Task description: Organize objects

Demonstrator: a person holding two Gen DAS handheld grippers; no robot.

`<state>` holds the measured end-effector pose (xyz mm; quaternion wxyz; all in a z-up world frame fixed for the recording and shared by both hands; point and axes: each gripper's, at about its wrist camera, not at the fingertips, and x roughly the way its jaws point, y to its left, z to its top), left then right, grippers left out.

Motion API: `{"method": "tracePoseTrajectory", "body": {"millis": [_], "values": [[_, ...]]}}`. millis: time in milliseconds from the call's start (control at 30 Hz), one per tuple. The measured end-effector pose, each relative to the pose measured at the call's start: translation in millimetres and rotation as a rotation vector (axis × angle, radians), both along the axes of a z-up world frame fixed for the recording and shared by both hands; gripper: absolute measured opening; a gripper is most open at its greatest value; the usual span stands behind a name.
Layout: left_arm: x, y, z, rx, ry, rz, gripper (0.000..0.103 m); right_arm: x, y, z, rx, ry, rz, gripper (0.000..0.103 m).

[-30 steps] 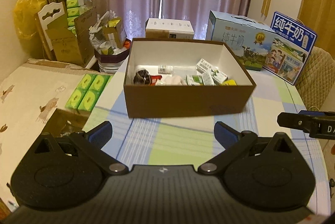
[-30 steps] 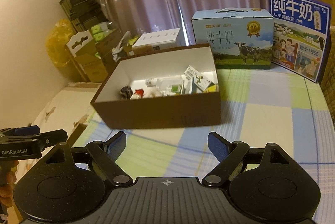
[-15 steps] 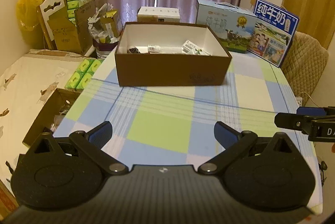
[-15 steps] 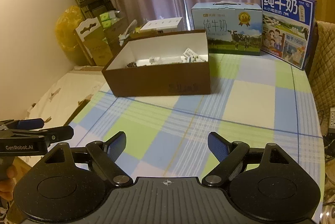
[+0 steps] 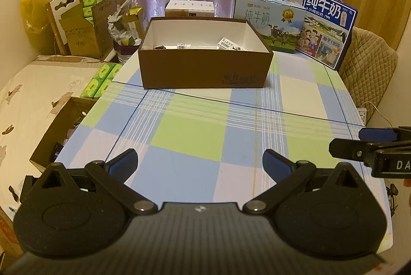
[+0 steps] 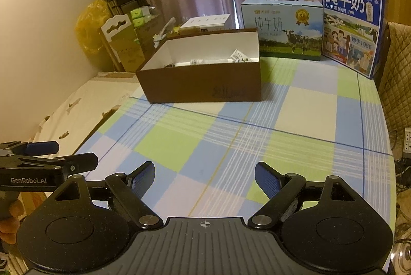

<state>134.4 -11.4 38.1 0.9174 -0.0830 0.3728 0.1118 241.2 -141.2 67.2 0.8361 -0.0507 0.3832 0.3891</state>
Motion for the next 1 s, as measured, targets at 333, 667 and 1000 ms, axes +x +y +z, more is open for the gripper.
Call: {"method": "tracePoseTrajectory", "body": {"millis": [333, 667, 1000], "values": [[-11.3, -11.0, -1.9, 0.004, 0.009, 0.007, 0.102, -7.6, -5.5, -2.5, 0.001, 0.005, 0.019, 0.082], [-9.3, -17.4, -7.4, 0.001, 0.026, 0.009, 0.102, -5.0, -8.7, -10.3, -0.006, 0.022, 0.022, 0.082], [1.6, -20.8, -9.7, 0.002, 0.033, 0.004, 0.102, 5.4, -9.7, -14.9, -0.007, 0.033, 0.022, 0.082]]}}
